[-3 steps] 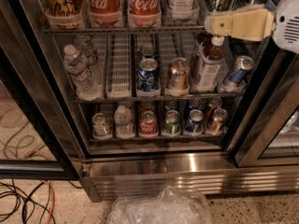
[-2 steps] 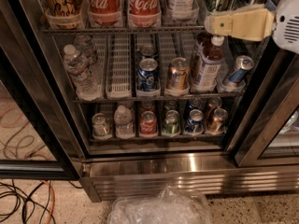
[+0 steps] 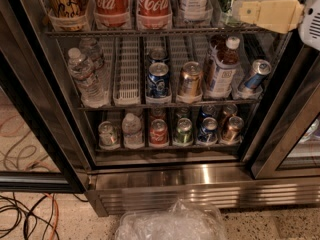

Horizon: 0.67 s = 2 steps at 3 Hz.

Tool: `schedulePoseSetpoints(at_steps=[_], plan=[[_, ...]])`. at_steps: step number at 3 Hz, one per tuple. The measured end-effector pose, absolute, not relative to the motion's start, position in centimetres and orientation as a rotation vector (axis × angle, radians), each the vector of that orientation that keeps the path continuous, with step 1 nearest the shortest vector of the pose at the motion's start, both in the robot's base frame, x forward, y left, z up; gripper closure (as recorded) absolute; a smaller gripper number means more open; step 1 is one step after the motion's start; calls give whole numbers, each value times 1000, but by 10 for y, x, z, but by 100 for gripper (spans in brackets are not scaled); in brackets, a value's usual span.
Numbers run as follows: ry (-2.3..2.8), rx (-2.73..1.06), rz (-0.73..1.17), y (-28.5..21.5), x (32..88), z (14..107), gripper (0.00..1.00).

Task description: Pick redbull can from top shelf of fridge

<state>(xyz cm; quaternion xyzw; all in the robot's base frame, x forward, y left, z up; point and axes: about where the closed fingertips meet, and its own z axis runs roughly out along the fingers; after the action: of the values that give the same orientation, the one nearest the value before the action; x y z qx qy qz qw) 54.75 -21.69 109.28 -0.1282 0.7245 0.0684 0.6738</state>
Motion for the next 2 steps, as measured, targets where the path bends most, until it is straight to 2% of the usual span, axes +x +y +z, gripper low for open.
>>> schedulePoseSetpoints(at_steps=[2], plan=[[1633, -246, 162, -213, 549, 1086, 3]])
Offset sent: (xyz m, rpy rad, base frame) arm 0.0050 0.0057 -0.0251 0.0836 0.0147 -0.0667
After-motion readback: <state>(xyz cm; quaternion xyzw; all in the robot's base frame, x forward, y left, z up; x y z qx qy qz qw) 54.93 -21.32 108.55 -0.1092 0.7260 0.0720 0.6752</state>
